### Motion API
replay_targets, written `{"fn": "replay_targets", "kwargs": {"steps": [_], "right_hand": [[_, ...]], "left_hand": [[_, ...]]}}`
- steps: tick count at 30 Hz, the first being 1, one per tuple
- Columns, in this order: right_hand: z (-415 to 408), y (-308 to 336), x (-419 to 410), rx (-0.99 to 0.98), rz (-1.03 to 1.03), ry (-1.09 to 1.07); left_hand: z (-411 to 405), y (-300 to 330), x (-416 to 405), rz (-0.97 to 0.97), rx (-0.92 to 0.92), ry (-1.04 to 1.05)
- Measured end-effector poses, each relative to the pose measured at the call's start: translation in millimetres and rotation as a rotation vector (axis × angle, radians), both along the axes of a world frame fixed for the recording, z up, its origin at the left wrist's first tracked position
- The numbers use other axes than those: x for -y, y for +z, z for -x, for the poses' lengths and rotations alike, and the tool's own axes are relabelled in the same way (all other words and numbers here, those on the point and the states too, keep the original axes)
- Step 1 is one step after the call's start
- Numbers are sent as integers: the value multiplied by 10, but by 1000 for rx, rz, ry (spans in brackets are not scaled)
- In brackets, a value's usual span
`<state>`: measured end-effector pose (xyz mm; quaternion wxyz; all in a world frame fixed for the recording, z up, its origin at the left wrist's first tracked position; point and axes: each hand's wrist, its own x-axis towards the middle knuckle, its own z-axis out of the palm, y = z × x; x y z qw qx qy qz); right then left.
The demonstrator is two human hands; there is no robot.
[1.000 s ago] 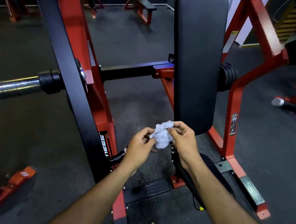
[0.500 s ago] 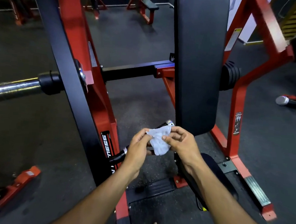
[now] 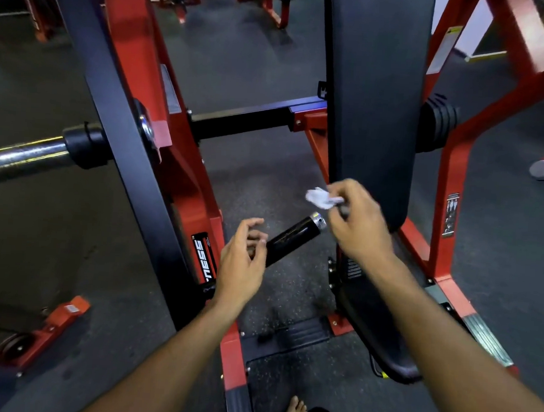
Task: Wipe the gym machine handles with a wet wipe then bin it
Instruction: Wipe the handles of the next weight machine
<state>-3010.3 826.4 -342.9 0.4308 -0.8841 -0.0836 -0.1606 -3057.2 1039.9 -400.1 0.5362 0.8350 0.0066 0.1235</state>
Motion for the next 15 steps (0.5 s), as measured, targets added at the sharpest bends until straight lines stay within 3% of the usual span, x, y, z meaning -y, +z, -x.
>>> {"fn": "replay_targets", "kwargs": {"steps": [3, 5, 10, 15], "right_hand": [[-140, -197, -234, -1, 511, 383], [-178, -373, -185, 76, 794, 481], [-244, -477, 31, 338, 1034, 574], [-234, -445, -340, 274, 1062, 440]], "left_hand": [[-95, -48, -15, -90, -9, 48], [-159, -78, -55, -94, -21, 79], [-171, -252, -183, -176, -189, 61], [-189, -306, -187, -203, -187, 120]]}}
